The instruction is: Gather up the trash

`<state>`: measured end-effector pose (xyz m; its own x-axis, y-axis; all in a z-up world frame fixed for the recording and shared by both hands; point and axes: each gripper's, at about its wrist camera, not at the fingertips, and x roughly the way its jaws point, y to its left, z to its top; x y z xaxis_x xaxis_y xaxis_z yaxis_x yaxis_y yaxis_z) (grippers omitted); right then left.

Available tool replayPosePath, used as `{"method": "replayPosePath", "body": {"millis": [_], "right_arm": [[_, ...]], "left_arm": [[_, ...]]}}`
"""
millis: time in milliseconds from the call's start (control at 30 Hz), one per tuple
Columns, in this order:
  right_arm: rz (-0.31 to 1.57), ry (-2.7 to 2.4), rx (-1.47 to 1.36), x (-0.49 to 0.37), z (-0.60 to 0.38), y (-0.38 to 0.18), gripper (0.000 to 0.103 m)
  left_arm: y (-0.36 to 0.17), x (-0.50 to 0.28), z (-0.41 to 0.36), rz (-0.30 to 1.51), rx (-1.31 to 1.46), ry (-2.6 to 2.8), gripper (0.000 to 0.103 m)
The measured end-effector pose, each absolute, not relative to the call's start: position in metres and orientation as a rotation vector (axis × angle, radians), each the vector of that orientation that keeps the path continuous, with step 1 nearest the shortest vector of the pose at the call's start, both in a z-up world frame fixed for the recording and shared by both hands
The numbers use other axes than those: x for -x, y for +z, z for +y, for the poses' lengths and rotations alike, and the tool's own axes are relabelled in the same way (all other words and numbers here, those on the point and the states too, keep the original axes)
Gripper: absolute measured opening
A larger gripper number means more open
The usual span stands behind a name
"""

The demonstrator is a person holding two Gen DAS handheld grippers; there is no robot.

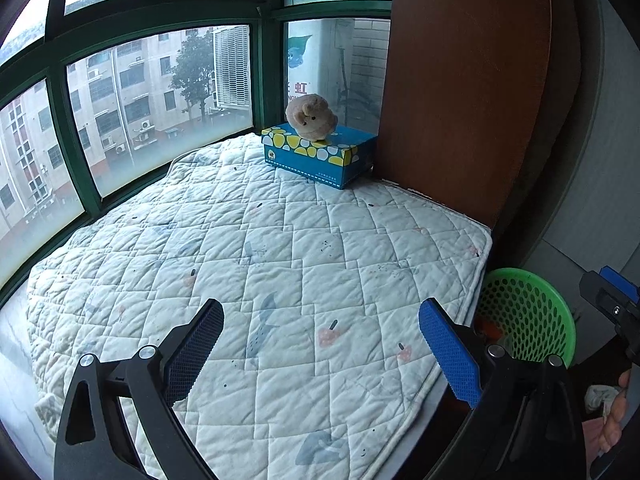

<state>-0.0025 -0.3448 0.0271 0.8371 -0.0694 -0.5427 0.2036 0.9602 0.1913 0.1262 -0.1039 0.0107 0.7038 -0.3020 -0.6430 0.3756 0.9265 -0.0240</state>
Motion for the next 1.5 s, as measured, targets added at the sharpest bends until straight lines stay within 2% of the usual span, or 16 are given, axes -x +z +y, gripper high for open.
{"method": "replayPosePath", "body": {"millis": [1500], "right_arm": [[0.517, -0.162, -0.185, 0.007, -0.328, 0.032, 0.099]], "left_arm": [[0.018, -0.113, -0.093, 0.653, -0.084, -0.353, 0.095]]}}
